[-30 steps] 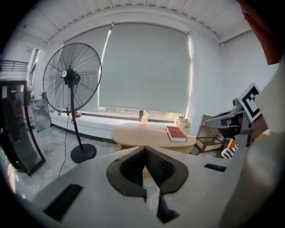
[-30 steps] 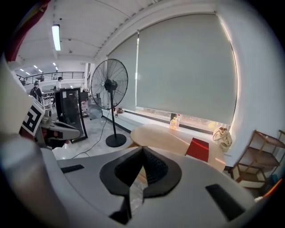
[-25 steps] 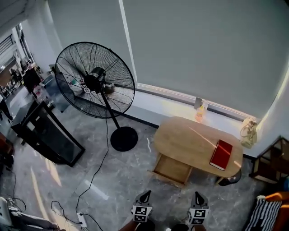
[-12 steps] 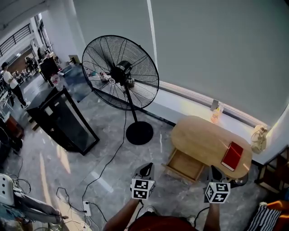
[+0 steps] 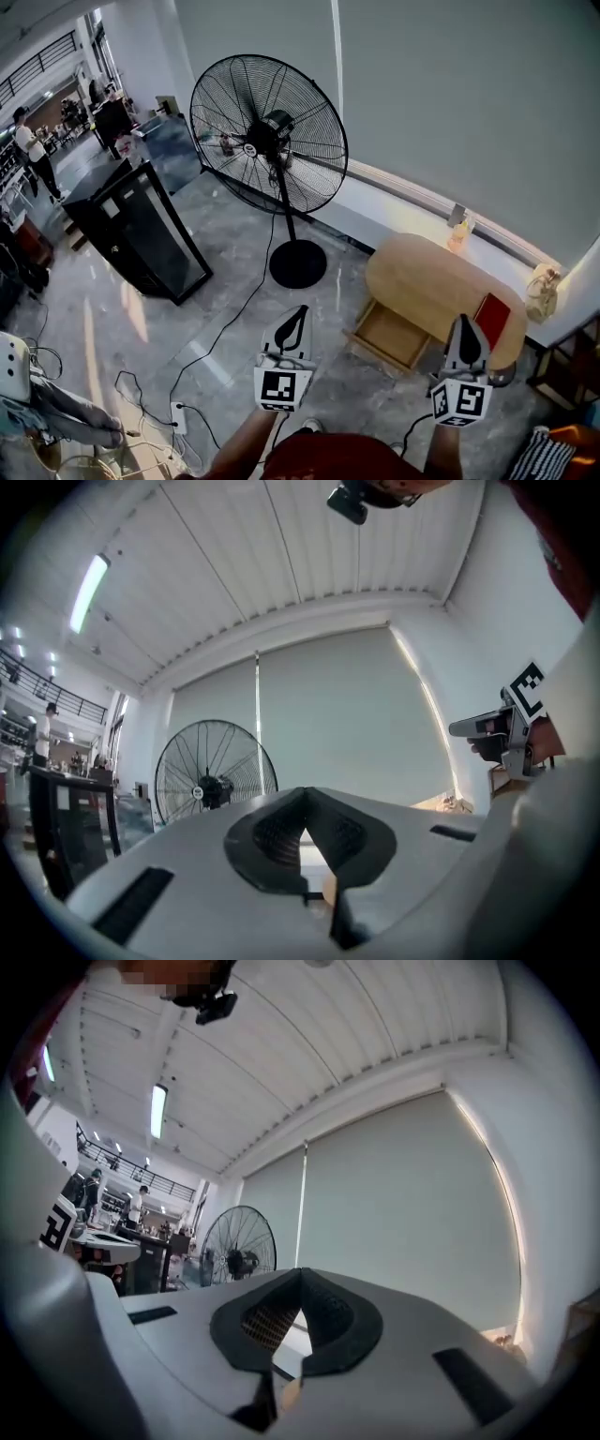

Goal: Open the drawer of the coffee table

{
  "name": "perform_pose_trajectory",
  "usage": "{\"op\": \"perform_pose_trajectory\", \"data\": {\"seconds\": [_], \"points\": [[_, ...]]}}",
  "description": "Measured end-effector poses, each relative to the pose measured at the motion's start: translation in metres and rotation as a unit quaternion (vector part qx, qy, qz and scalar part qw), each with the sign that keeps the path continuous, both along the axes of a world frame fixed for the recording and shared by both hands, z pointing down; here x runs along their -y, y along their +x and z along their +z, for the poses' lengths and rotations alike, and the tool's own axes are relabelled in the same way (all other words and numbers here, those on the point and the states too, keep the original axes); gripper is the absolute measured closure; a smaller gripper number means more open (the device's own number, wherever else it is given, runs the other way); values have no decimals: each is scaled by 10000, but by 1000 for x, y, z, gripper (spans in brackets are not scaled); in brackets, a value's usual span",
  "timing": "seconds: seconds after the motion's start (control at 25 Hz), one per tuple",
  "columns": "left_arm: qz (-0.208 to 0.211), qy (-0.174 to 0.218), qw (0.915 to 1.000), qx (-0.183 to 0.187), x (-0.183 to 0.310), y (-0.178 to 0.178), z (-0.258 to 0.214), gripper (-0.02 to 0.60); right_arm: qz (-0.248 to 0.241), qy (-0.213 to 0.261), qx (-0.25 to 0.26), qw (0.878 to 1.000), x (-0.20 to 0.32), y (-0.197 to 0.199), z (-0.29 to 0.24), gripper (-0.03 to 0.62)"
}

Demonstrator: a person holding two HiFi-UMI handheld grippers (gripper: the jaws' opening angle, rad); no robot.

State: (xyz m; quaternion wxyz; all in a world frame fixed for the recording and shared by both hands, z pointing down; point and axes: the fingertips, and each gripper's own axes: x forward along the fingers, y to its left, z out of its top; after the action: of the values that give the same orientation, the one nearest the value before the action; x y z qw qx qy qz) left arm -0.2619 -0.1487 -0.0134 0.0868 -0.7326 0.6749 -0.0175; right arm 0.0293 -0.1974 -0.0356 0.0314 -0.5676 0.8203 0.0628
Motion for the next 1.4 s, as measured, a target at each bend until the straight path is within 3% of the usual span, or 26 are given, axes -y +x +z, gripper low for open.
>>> {"op": "perform_pose_trajectory", "data": {"seconds": [0.16,0.36,0.72,1.4], "points": [[-239,512,9980,274,-12,-5,-11,574,-71,99,-69,9999,-3,-10,7,599],[-342,242,9989,-200,-16,-16,-1,574,-129,-44,-114,9998,-2,-16,17,597],[-266,176,9995,18,-16,-11,5,574,-109,-95,-99,9998,0,-11,19,599],[-121,-10,9999,-8,-19,1,12,574,-336,-152,-178,9992,-5,-21,23,598]]}}
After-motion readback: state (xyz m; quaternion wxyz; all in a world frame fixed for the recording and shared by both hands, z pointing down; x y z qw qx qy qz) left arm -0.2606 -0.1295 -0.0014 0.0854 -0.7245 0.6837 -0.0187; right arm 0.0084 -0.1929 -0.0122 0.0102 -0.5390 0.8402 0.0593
